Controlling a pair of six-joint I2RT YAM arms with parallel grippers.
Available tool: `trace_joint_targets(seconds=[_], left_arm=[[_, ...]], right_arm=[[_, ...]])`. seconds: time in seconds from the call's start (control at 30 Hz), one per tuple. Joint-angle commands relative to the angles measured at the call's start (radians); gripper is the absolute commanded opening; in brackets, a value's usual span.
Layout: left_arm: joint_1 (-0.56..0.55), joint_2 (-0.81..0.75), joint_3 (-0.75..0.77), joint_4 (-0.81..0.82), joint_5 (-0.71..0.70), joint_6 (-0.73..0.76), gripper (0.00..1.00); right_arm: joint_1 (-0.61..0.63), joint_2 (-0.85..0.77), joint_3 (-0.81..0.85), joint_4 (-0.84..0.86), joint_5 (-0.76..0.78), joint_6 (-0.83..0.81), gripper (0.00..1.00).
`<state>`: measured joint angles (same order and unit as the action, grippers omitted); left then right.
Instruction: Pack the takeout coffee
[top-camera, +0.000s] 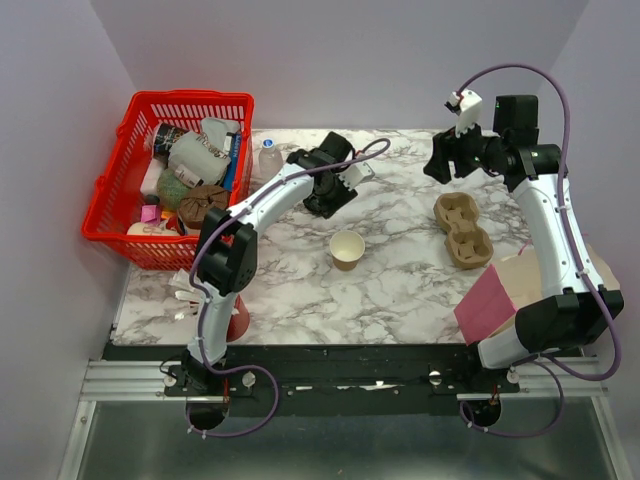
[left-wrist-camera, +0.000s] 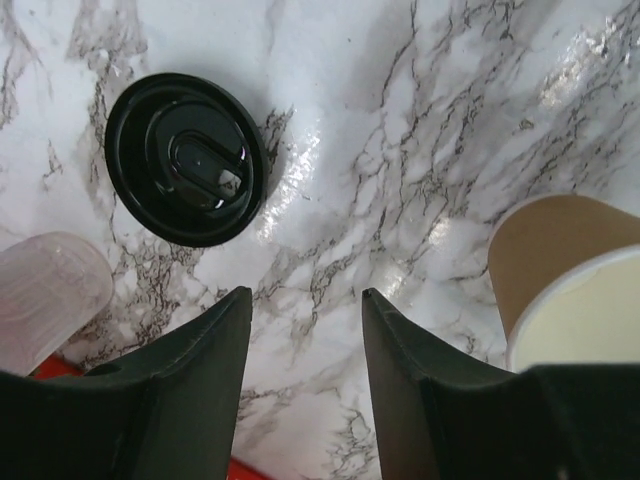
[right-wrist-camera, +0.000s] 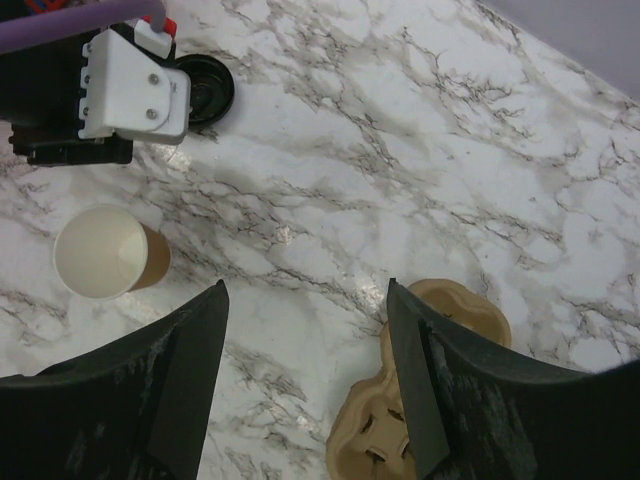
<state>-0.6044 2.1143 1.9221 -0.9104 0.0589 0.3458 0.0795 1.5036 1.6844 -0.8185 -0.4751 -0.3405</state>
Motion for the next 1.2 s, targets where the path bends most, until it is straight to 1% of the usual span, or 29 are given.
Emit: trace_joint_targets(seconds=[0.0, 0.07, 0.2, 0.37, 0.57, 1.07, 1.17], left_arm=[[0.005, 0.048, 0.052, 0.076, -0.002, -0.039, 0.54], [0.008, 0.078, 0.06, 0.09, -0.004, -0.044, 0.53], [0.017, 0.139, 0.121, 0.093, -0.004, -0.041, 0.51], [0.02, 0.206, 0.176, 0.111, -0.044, -0.041, 0.5], [0.026, 0.237, 0.179, 0.131, -0.088, -0.047, 0.49], [0.032, 0.277, 0.17, 0.11, -0.074, -0.051, 0.43], [0.032, 0.279, 0.17, 0.108, -0.077, -0.051, 0.39]], right_arm=[[0.006, -0.005, 0.015, -0.057, 0.024, -0.008, 0.73], [0.005, -0.005, 0.011, -0.061, 0.029, -0.014, 0.73], [0.005, 0.001, -0.005, -0.062, 0.041, -0.014, 0.72], [0.006, -0.002, -0.025, -0.062, 0.041, -0.018, 0.72], [0.006, 0.001, -0.037, -0.062, 0.039, -0.023, 0.72], [0.006, 0.004, -0.048, -0.05, 0.029, -0.015, 0.71], [0.006, 0.0, -0.049, -0.047, 0.029, -0.015, 0.71]])
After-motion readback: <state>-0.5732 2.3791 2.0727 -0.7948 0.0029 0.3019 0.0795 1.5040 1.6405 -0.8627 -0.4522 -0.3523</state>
